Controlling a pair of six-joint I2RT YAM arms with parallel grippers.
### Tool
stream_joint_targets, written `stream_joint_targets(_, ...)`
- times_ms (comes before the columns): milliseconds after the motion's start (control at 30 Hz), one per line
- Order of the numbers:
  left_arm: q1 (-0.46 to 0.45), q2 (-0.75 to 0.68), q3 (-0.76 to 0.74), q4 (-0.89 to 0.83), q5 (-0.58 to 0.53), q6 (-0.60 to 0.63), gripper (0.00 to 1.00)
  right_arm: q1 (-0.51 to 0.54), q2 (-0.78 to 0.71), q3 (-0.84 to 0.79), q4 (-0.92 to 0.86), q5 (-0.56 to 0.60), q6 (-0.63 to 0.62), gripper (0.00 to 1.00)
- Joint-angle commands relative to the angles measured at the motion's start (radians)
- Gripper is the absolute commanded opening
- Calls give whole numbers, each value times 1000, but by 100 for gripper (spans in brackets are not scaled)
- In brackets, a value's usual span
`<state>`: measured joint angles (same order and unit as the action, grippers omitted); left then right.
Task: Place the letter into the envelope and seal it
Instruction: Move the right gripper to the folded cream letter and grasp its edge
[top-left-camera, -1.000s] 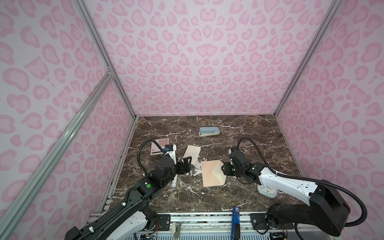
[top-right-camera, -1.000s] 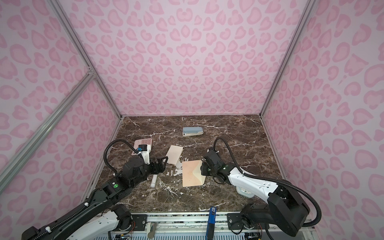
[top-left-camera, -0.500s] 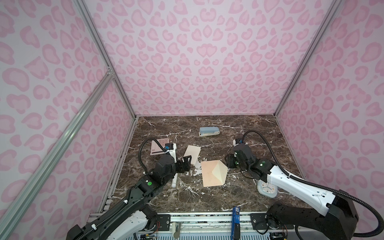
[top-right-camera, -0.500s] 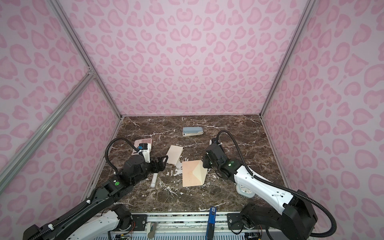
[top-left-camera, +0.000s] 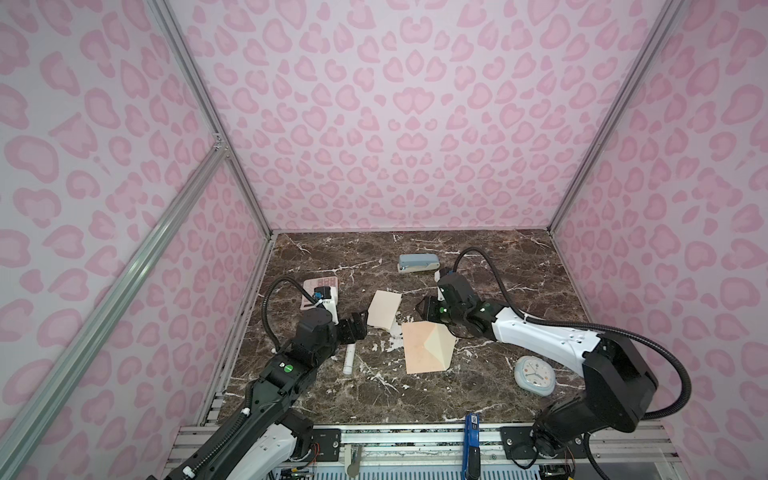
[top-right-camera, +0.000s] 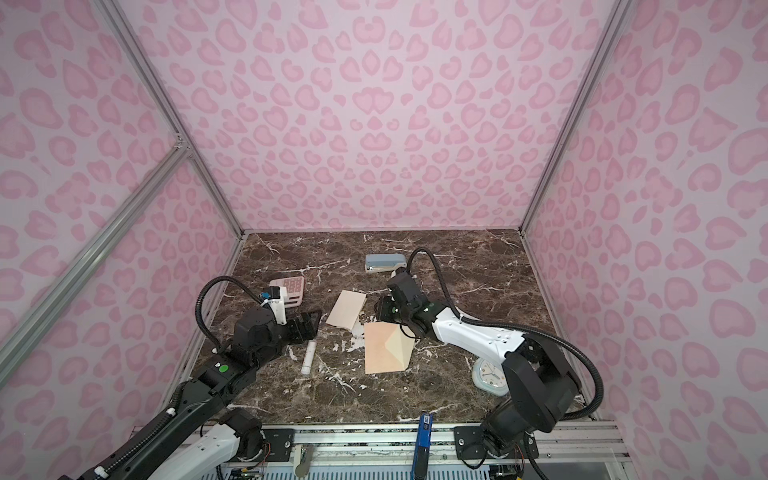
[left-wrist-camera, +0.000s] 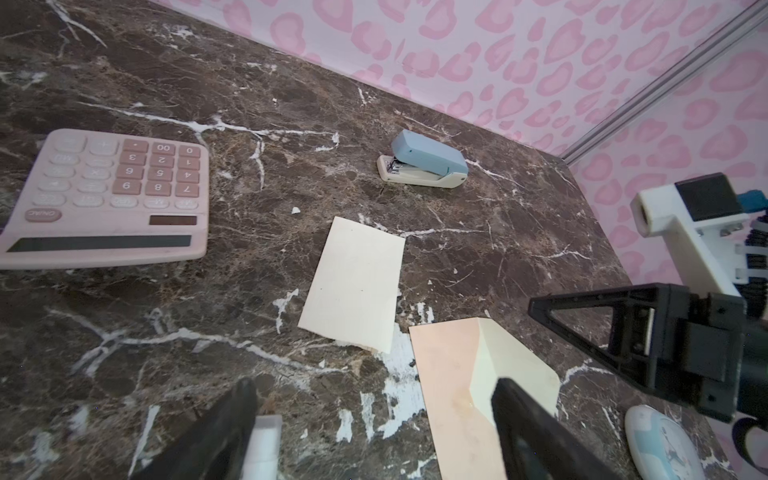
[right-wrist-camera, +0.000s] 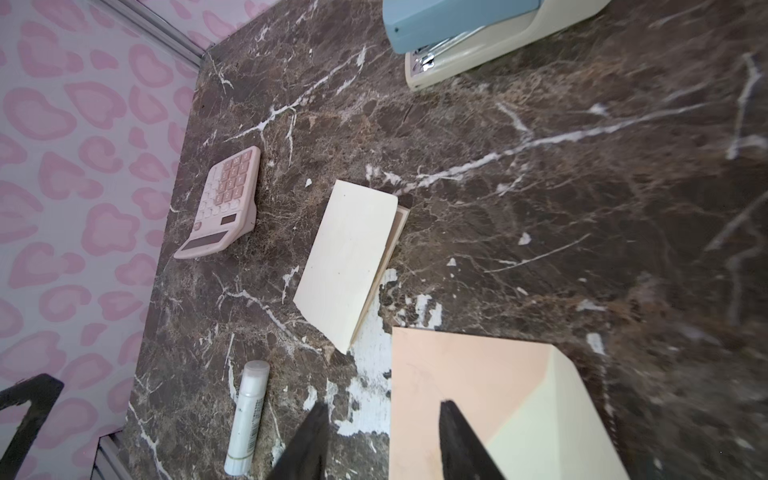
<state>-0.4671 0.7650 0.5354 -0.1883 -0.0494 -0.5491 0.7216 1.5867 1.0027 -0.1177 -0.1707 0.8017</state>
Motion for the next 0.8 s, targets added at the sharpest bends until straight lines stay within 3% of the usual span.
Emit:
stream_joint_targets(0, 26, 1, -17, -20, 75, 11, 91, 10, 65, 15, 123, -54, 55, 45)
stream_joint_targets(333, 58, 26, -52, 10, 120, -2, 91, 29, 287, 92, 239, -69, 103, 41)
stream_joint_targets(767, 81, 43, -64, 27, 145, 5, 91, 34, 419, 174, 245, -72, 142, 39)
